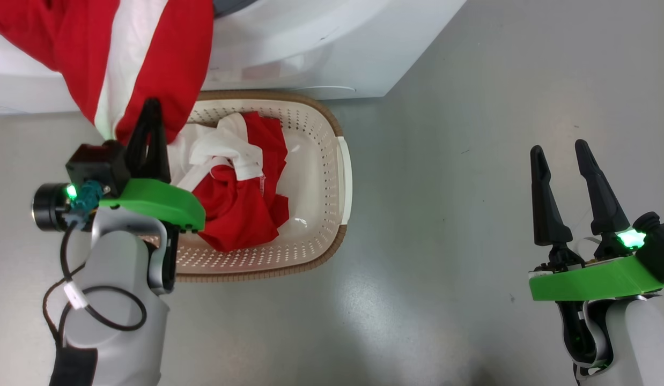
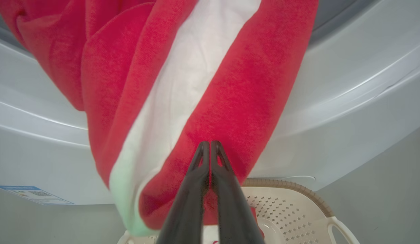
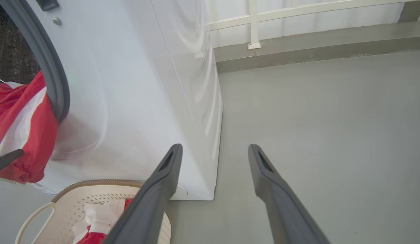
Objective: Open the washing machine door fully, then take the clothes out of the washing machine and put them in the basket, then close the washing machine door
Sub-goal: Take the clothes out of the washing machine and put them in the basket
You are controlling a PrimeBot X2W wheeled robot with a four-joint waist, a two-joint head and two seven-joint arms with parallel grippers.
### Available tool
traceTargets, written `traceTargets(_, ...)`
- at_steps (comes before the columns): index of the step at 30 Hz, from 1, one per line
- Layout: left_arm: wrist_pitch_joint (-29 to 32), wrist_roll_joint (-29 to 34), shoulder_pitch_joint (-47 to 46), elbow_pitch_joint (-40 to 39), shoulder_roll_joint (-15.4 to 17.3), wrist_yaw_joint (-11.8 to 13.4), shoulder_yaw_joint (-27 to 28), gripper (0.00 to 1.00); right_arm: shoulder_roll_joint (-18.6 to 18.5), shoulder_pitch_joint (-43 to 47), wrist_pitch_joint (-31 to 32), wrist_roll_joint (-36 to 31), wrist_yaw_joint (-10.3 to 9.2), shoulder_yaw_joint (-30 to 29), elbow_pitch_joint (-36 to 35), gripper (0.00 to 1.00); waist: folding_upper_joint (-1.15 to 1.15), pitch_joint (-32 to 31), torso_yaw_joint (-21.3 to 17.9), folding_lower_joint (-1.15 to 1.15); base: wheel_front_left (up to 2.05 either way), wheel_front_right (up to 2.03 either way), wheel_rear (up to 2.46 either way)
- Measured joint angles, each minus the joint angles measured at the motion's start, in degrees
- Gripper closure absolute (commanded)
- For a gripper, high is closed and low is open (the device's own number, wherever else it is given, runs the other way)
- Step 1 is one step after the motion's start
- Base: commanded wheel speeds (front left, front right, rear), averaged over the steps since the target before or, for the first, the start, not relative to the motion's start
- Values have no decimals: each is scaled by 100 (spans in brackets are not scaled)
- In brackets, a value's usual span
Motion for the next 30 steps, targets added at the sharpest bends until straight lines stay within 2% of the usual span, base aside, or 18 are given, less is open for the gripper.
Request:
traceTargets(3,0,3,-35,62,-10,-12,40,2,0,-2,0,4,0,-3,0,0,0,10,-4,0,0,0,0)
traceTargets(4,0,4,-35,75,-10,-55,57,0,0,-2,0,4,0,-7,0,0,0,13,-2,0,0,0,0)
traceTargets(12,0,51,-21,-82,-11,-104,86,0,0,-3,0,4,0,-29,0,0,0,-21,54,0,0,0,0)
traceTargets(23,0,101,769,-1221,-9,-85,88,0,0,13,0,-23,0,-51,1,0,0,-160,171,0,0,0,0)
traceTargets(30,0,138,1484,-2015,-8,13,119,0,0,40,0,-64,0,-69,3,0,0,-257,212,0,0,0,0)
